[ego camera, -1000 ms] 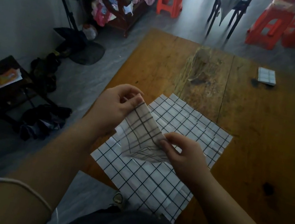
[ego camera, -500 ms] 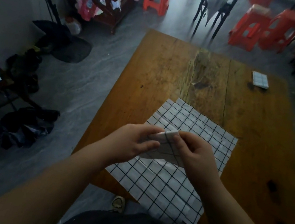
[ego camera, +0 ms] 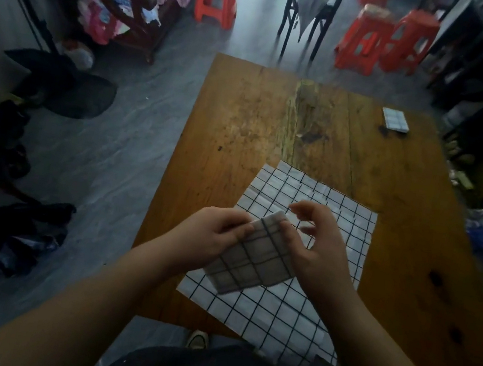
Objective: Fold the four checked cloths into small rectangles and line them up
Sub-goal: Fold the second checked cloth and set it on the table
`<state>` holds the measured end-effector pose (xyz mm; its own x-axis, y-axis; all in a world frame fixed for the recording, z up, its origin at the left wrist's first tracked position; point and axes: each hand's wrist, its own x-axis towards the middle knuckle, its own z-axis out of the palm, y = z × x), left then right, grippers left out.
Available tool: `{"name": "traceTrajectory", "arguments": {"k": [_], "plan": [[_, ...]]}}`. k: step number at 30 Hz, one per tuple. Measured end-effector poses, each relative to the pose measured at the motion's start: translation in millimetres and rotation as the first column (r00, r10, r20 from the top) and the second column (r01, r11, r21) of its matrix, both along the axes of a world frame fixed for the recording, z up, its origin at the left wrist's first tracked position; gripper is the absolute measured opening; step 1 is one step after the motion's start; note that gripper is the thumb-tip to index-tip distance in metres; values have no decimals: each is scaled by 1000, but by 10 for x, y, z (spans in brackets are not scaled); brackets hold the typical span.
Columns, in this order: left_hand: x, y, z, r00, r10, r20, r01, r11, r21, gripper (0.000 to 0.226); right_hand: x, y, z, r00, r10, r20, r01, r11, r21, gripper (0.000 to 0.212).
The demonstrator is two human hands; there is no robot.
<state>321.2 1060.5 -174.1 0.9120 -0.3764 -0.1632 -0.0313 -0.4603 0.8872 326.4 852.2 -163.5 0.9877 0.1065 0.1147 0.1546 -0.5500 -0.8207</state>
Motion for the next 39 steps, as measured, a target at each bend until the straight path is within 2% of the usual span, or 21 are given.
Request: {"name": "traceTrajectory", "arguments": {"k": [3,7,13,17,21,24,27,31,36,39], "plan": [[2,55,7,1000,-7,-26,6,999,-46,18,7,49,40,987,52,-153,-37,994,103,9],[31,92,36,999,-16,-37,13,997,-74,14,-6,109,79,994,32,-108,-21,995,101,6],[96,3,104,981,165,104,-141,969,-203,10,-44,174,124,994,86,-68,-84,996,25,15],[105,-34,156,977,191,93,-156,944,-291,8,-58,184,168,992,107,-70,-105,994,36,18],[84,-56,197,976,122,179,-79,970,-231,16,-73,165,198,993,99,-62,-97,995,30,16],[95,-96,205,962,127,242,-80,977,-197,14,-89,139,217,994,93,-58,-92,995,33,19],[120,-104,187,962,160,222,-115,972,-203,10,-88,63,168,992,68,-109,-62,996,59,13],[147,-47,158,957,261,125,-218,933,-286,10,-115,-80,119,988,-12,-155,28,995,101,13],[140,-78,156,959,274,75,-238,918,-319,11,-120,-103,116,983,-82,-162,107,982,155,13],[159,-112,156,969,243,41,-224,939,-260,8,-106,-82,106,981,-94,-167,121,979,165,12]]}}
